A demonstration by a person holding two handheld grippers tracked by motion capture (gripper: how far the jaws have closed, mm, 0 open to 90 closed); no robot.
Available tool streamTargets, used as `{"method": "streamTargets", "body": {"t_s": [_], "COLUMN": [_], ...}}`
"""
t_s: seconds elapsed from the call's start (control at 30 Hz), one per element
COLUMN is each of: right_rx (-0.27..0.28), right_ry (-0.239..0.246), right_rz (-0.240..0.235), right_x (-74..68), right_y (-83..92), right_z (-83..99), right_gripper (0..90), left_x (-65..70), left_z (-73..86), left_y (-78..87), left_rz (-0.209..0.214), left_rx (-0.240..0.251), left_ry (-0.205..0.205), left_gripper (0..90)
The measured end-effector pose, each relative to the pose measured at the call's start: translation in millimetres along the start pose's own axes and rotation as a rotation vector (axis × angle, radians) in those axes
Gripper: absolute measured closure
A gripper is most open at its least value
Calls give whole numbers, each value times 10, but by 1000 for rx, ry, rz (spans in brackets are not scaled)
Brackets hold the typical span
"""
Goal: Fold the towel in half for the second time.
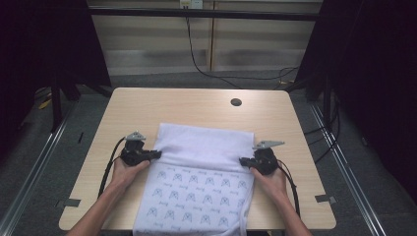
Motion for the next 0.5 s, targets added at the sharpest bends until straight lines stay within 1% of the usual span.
{"method": "streamTargets", "body": {"t_s": [0.07, 0.1, 0.17, 0.2, 0.23, 0.27, 0.3, 0.33, 0.37, 0.4, 0.43, 0.47, 0.5], "right_rx": [3, 3, -1, -4, -5, 1, 0, 13, 16, 16, 16, 13, 13], "right_ry": [-12, -16, -19, -21, -26, -18, -28, -31, -46, -59, -49, -56, -51], "right_rz": [25, 34, 55, 58, 73, 80, 86, 96, 101, 112, 126, 133, 141], "right_x": [137, 175, 261, 276, 299, 316, 336, 375, 400, 417, 430, 434, 444], "right_y": [-128, -169, -276, -307, -350, -377, -404, -440, -465, -487, -509, -522, -522], "right_z": [-120, -159, -259, -287, -323, -346, -370, -396, -416, -440, -463, -483, -507], "right_gripper": [892, 892, 892, 891, 892, 891, 891, 891, 891, 891, 891, 891, 891], "left_x": [-58, -85, -141, -183, -208, -242, -277, -292, -306, -317, -312, -301, -295], "left_z": [-73, -109, -177, -206, -216, -230, -247, -262, -276, -288, -299, -310, -323], "left_y": [-76, -106, -153, -175, -198, -216, -237, -258, -274, -283, -288, -280, -267], "left_rz": [-22, -27, -55, -64, -67, -70, -72, -76, -78, -80, -84, -82, -74], "left_rx": [4, -2, -15, -22, -8, 5, 8, 14, 15, 14, 18, 23, 34], "left_ry": [-4, 4, -5, -12, -5, 12, 13, 24, 31, 32, 34, 24, 28], "left_gripper": [868, 868, 868, 868, 868, 868, 868, 868, 868, 868, 868, 869, 869]}}
Point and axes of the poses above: each handheld gripper's, and its own axes: y roughly backward along the jaws, z roughly out of its underside, x roughly to its right, the point moved 4 cm from there along -y, roughly forward along the jaws, and after that the axes turned 7 degrees about x, right-handed, at the moved point
